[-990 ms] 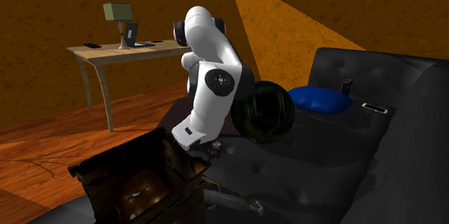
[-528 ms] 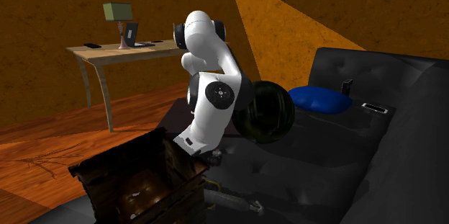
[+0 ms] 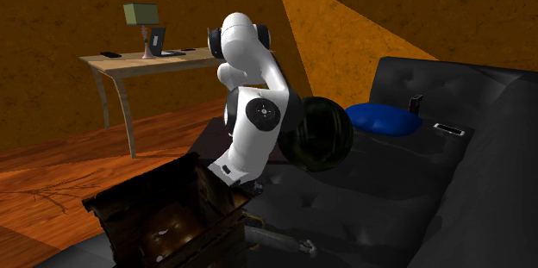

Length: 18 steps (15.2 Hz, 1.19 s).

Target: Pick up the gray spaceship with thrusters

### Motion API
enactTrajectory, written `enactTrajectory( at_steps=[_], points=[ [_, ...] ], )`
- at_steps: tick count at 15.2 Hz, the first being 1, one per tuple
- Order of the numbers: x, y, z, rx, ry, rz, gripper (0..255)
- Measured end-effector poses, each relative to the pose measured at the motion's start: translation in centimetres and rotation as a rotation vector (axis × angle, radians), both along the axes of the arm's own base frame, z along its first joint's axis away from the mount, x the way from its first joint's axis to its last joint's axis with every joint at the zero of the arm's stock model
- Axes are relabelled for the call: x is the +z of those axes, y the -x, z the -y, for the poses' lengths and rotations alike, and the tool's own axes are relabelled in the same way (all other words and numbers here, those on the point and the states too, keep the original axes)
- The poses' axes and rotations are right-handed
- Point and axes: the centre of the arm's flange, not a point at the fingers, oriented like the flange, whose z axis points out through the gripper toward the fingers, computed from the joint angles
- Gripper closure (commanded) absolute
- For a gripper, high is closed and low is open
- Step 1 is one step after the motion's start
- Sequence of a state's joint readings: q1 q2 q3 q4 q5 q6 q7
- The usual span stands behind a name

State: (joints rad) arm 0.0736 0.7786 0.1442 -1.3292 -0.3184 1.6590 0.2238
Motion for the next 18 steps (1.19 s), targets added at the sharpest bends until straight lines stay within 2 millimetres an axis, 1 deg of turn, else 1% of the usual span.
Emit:
enactTrajectory(
  at_steps=[3,5,17,18],
  points=[
    [0.2,0.0,0.0,0.0,0.0,-0.004,255],
    [0.9,-0.1,0.1,-0.001,0.001,-0.006,255],
    [7.1,-0.1,0.0,-0.001,0.001,-0.006,255],
    [7.4,0.0,0.1,-0.002,0.001,-0.006,255]
  ],
)
